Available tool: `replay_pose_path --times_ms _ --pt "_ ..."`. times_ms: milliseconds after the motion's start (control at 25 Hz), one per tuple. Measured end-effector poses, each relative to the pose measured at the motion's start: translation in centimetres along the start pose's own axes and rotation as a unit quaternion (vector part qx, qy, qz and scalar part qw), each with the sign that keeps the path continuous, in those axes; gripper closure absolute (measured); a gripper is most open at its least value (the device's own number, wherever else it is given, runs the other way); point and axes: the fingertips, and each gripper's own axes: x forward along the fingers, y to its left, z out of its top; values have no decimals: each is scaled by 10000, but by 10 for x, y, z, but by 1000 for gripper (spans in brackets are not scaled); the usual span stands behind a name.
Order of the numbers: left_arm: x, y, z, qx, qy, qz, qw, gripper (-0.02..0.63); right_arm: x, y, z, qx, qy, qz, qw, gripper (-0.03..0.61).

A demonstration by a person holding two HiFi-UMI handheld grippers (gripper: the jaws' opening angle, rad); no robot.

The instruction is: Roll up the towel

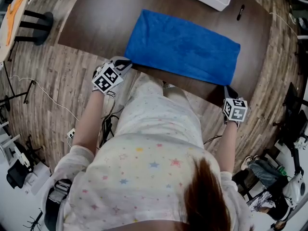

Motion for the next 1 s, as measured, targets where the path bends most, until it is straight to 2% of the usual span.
replay_pose_path --times_ms 80,320,360,440,560,720,1000 --pt "3 -5 -6 28 22 4 10000 589 -1 1 -8 -34 62 -56 10000 512" --pt "-6 -3 -12 -20 -178 330 9993 584 -19 -11 -25 381 -100 -177 9991 473" --pt "-9 0 -13 -65 -207 440 9988 564 -21 -13 -29 372 -81 -182 9991 466" --pt "-16 11 -18 -270 -261 668 9971 477 -22 -16 -35 347 -45 -161 9993 448" --pt "-23 23 -33 -706 -243 822 9938 454 -20 -11 -43 275 46 -67 9996 432" --pt "-14 21 -48 -1032 -110 722 9920 453 -13 -5 -48 32 127 -74 9999 434" --pt "-9 18 -50 -865 -20 710 9937 451 -3 -6 -44 -186 119 -213 9995 498"
